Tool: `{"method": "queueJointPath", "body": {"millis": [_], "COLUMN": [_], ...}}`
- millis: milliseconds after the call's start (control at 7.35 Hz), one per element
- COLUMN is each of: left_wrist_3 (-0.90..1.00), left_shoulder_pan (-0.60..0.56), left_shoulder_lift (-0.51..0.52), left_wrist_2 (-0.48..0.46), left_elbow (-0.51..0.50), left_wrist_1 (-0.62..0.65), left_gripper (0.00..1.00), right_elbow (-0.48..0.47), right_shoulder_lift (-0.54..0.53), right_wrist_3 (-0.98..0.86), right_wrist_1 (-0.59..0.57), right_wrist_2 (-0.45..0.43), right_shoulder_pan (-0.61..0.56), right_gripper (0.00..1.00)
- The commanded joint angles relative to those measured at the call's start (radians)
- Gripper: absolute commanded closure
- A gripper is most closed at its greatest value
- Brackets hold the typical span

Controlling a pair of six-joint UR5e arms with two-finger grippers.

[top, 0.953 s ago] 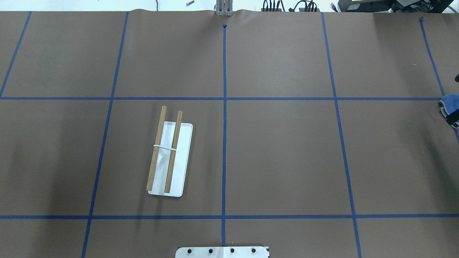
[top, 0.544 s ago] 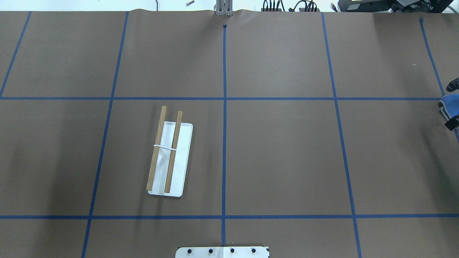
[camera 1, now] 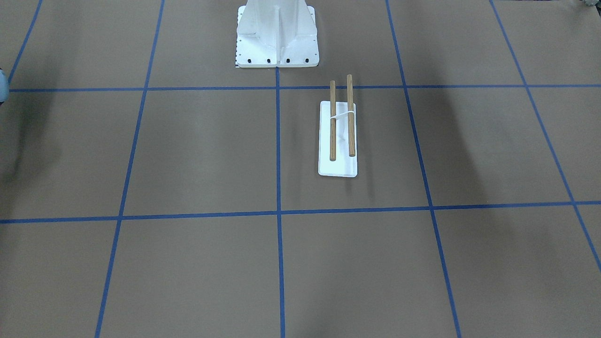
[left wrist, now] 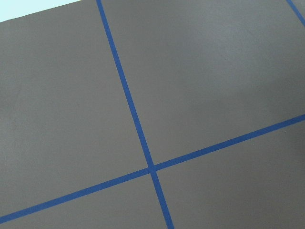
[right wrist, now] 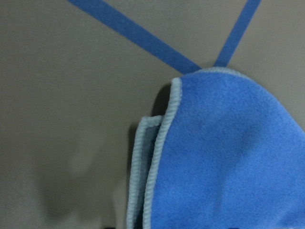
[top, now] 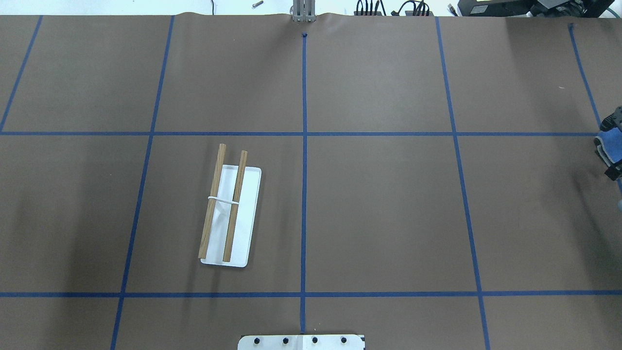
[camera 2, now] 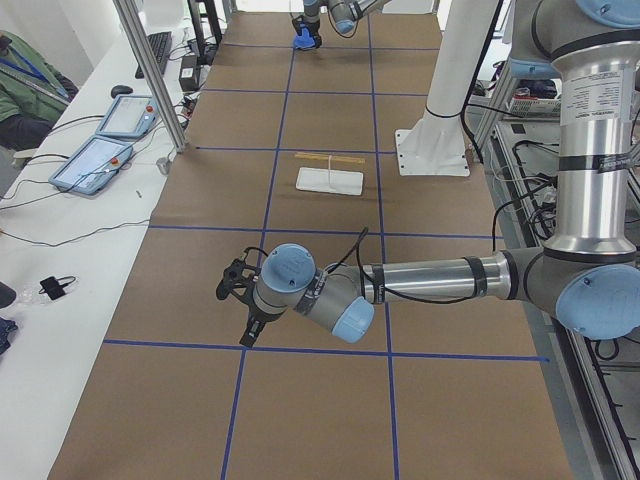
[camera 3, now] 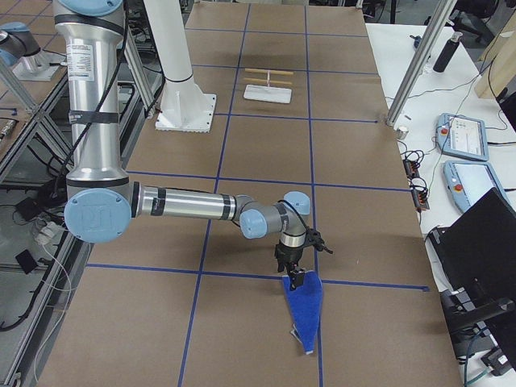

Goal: Hang towel on rack

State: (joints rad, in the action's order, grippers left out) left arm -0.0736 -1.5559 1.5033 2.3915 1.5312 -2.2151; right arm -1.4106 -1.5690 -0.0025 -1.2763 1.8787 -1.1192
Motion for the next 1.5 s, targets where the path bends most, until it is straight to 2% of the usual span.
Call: {"method": "queueJointPath", "body": {"millis": [0,272,953,1089,1361], "left_wrist_3": [0.000,0.000,0.000,0.000,-0.002], "left_shoulder_pan": [0.005,0.010,0.014,0.014,0.014], "left_shoulder_lift": [0.000,0.000,0.000,0.000,0.000], "left_wrist_2": [0.000,0.000,0.000,0.000,0.000], "left_elbow": [0.000,0.000,0.001,0.001,0.003], "left_wrist_1": [0.000,0.000,0.000,0.000,0.000], "left_gripper": [0.02,0.02,0.02,0.02,0.02], "right_elbow": [0.002,0.002,-0.014,-0.048,-0.108], "right_shoulder_lift": [0.001,0.004,0.006,0.010,0.011], "right_wrist_3": [-0.001,-0.002,-0.008,-0.011,-0.011], "right_wrist_1": [-0.002,-0.002,-0.002,-0.018,-0.029], "right_wrist_2": [-0.003,-0.001,0.016,0.032,0.124], "right_shoulder_pan": [0.006,0.006,-0.025,-0.057,-0.152], "right_gripper": [0.40,1.00,1.00,1.00,1.00]}}
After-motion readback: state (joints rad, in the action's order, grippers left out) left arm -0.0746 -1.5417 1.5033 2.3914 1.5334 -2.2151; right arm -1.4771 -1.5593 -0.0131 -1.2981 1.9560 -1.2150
